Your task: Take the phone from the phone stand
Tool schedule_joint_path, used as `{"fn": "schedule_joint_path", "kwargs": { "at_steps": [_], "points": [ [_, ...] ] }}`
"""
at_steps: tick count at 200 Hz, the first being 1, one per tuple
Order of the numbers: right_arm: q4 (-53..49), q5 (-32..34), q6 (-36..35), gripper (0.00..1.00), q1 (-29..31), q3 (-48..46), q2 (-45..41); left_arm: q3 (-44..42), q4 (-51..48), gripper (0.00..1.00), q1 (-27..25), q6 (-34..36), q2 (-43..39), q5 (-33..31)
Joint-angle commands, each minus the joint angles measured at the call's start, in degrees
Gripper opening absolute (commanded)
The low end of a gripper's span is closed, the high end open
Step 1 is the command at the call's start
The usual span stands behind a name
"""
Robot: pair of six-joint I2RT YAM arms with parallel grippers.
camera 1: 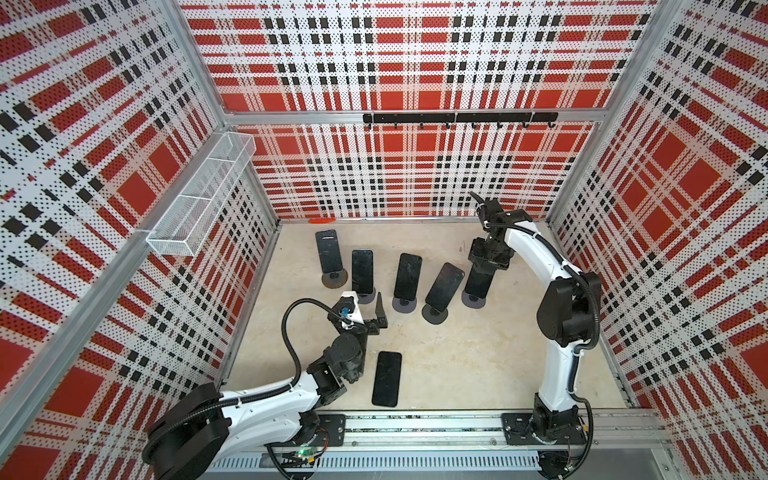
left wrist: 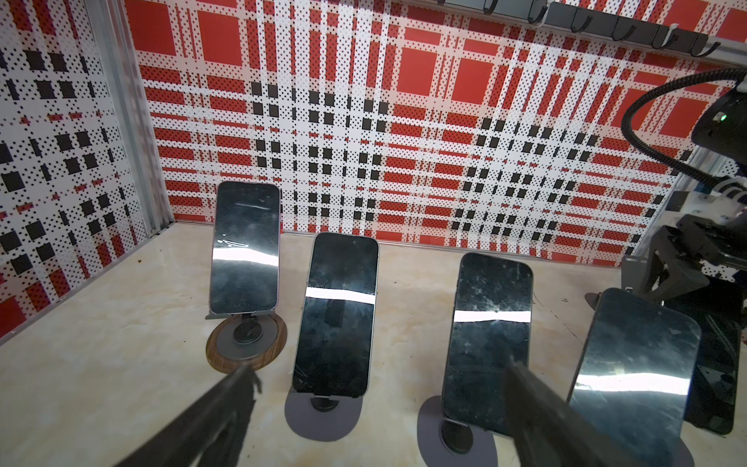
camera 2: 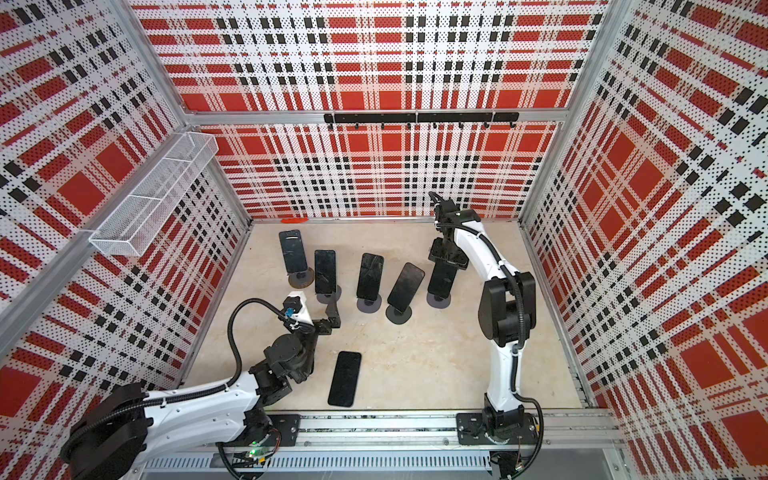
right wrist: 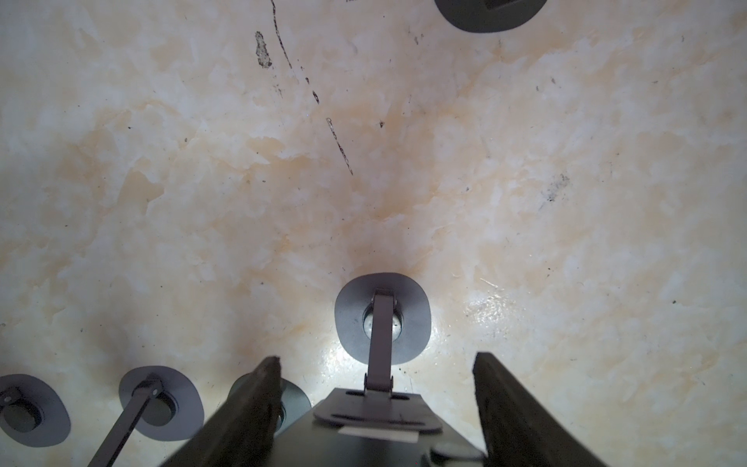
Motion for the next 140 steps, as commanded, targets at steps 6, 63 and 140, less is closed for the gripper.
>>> {"fn": "schedule_joint_path", "kwargs": {
  "at_steps": [6,63,140],
  "points": [
    [-1.3,0.7,0.1,0.71,0.7,1.8,-2.6,-0.2,0.3,0.98,0.0,0.2,-0.4,-0.8],
    [-1.0,1.8,0.0,0.71,0.6,2.1,-5.5,-0.2,0.3,0.98,0.3,-0.1,-0.3,-0.4],
    [-1.9,2.7,0.3,0.68,0.7,1.8,-8.7,-0.2,0.2,0.98,0.4,-0.1,-0.5,0.2]
  ]
}}
